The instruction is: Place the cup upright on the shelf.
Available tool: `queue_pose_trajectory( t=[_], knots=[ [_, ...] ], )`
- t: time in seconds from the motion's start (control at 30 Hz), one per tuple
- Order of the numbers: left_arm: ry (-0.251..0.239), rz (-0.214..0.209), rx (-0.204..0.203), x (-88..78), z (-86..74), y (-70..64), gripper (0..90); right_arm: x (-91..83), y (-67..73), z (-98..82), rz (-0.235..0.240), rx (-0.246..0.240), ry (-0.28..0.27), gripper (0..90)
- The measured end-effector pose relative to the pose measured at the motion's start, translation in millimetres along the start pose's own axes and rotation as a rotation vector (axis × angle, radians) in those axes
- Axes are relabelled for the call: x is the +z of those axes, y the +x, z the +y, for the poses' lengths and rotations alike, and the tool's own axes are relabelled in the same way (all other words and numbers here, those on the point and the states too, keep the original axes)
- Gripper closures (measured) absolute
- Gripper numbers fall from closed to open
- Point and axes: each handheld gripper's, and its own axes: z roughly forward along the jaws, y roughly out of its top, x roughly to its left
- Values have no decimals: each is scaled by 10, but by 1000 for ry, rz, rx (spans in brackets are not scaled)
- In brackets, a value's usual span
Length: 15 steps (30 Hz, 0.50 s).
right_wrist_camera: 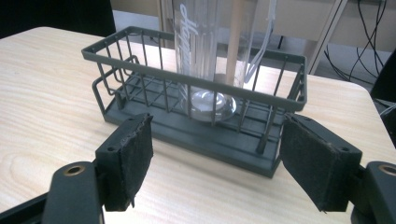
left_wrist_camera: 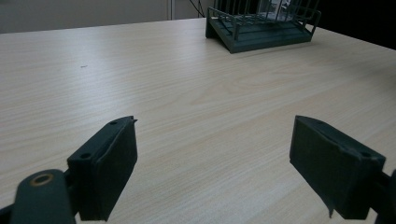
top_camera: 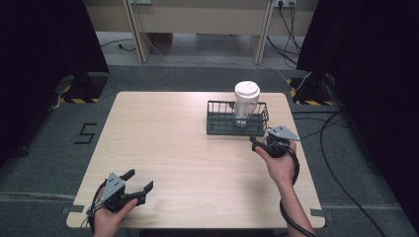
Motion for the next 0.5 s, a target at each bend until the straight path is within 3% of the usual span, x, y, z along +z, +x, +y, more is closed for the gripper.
queue_pose_trajectory(
  t=[0.5],
  knots=[
    [4, 3, 2, -2, -2, 2, 146, -241, -67, -203, -8, 21, 13, 265]
  ],
)
